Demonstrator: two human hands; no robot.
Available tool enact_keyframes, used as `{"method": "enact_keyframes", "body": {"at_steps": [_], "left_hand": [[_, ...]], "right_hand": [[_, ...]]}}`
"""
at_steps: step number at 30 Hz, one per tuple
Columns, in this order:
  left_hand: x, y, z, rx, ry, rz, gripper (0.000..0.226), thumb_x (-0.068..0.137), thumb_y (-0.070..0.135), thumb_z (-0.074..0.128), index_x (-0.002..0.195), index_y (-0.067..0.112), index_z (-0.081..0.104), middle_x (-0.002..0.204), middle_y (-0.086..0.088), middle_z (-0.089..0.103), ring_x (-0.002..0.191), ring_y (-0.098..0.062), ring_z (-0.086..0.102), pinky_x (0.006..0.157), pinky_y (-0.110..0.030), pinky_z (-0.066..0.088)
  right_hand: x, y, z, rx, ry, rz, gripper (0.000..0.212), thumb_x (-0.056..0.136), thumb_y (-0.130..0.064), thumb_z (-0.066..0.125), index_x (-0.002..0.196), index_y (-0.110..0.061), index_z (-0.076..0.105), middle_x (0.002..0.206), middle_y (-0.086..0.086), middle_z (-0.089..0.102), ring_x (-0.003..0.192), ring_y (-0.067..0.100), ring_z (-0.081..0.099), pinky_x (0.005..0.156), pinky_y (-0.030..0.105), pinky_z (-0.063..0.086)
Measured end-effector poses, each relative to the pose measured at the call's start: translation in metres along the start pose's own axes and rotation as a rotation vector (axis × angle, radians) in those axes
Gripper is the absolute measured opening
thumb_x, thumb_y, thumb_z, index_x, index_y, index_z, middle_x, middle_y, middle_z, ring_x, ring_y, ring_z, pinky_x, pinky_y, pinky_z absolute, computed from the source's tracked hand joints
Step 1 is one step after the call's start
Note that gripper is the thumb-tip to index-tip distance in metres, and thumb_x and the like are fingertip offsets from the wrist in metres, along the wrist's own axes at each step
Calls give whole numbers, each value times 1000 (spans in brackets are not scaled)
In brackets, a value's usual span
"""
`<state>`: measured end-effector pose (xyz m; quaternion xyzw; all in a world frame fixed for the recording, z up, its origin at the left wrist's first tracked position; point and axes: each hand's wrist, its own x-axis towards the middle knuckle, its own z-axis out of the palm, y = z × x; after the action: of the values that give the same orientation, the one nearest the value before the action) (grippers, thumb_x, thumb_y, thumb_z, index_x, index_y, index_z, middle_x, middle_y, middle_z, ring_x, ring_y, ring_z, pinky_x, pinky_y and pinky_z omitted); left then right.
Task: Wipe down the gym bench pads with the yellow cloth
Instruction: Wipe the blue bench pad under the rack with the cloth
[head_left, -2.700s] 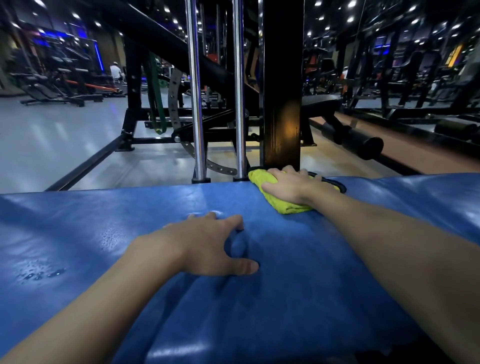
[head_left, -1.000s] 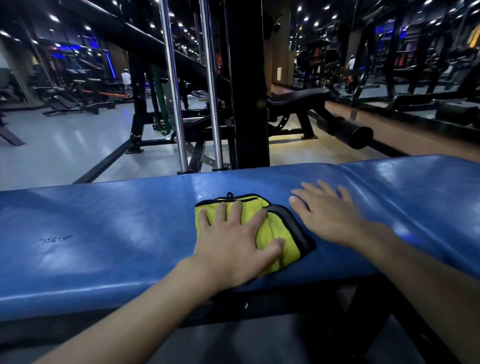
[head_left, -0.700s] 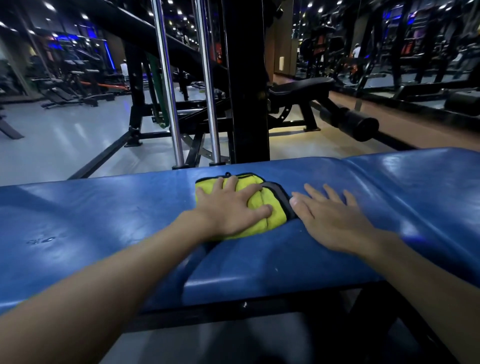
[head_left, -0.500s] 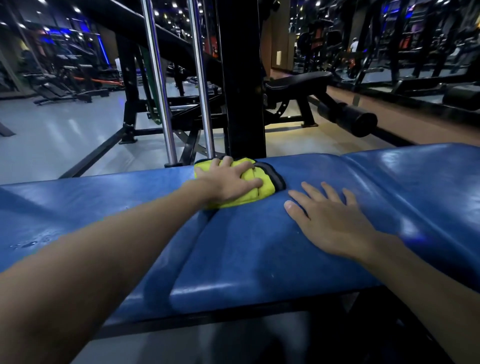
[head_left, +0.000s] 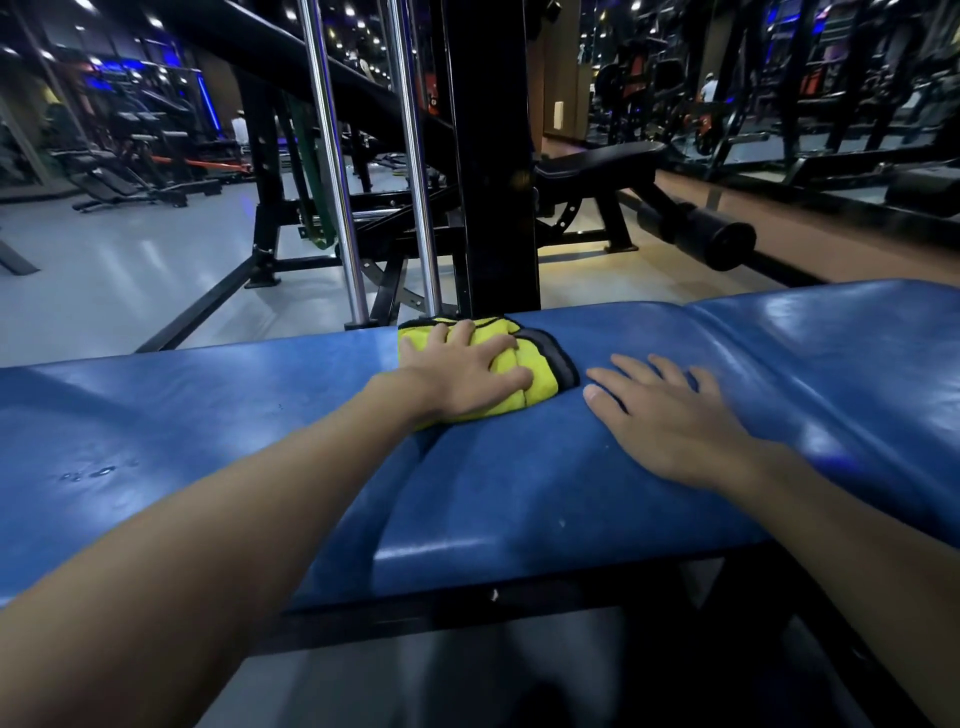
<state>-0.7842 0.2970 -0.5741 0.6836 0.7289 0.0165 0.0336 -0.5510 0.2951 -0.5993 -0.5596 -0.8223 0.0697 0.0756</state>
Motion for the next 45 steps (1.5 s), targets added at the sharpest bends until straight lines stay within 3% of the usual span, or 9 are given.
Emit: {"method": "enact_keyframes", "body": {"at_steps": [7,10,13,16,18,21,34,41,45], "left_hand": [[-100,4,4,25,0,53,70,76,80,17,142,59,25,161,0,20,148,-29,15,114,-66,10],[-137,5,8,63,6,67,77,71,84,9,143,59,19,162,0,16,150,-27,11,115,-65,10],[-157,7,8,8,48,53,78,70,86,5,142,60,18,161,0,21,150,-25,12,115,-65,12],[-154,16,10,-24,115,-16,78,74,86,6,146,56,15,160,0,23,150,-25,14,114,-66,15],[-145,19,12,31,111,-37,75,80,85,13,148,55,13,163,-2,19,151,-26,10,113,-66,14],[-125,12,8,17,52,-34,70,84,84,22,148,56,17,165,-1,15,152,-26,7,114,-66,12],[21,-25,-9,-23,-23,-64,67,85,84,28,147,59,21,164,-4,18,151,-34,13,110,-68,18],[60,-29,-15,-48,-57,-101,97,57,94,15,146,56,26,157,-10,28,145,-42,22,111,-68,21],[49,-29,-8,-13,-19,-93,77,77,87,20,148,58,21,162,-4,23,149,-36,16,111,-71,15]], "right_hand": [[-8,-7,-11,-35,-3,14,54,103,-56,11,147,-39,36,161,-7,26,150,26,14,117,59,1],[-10,-13,-17,-118,61,-19,48,102,-55,15,101,-34,58,125,-6,57,136,25,36,114,64,3],[-10,-23,-23,58,128,-69,45,101,-53,16,77,-30,46,100,-10,57,121,22,46,115,59,12],[-8,-31,-23,108,125,-117,40,96,-55,10,88,-39,45,117,-11,55,136,21,37,116,56,12],[-5,-30,-19,47,44,-100,51,98,-58,8,123,-45,51,151,-10,41,149,21,17,118,55,3],[2,-23,-10,-52,-66,-54,58,100,-62,13,153,-43,23,166,-12,9,153,21,0,119,56,-3],[6,-17,5,-69,-46,-77,58,99,-59,10,155,-44,10,166,-12,-1,153,20,-7,119,57,-5],[7,-18,5,-60,-28,-77,57,99,-59,12,154,-44,13,166,-12,2,152,21,-5,119,57,-3],[6,-20,3,-40,-22,-68,57,99,-59,15,153,-45,15,166,-12,5,152,19,-3,119,56,-2]]}}
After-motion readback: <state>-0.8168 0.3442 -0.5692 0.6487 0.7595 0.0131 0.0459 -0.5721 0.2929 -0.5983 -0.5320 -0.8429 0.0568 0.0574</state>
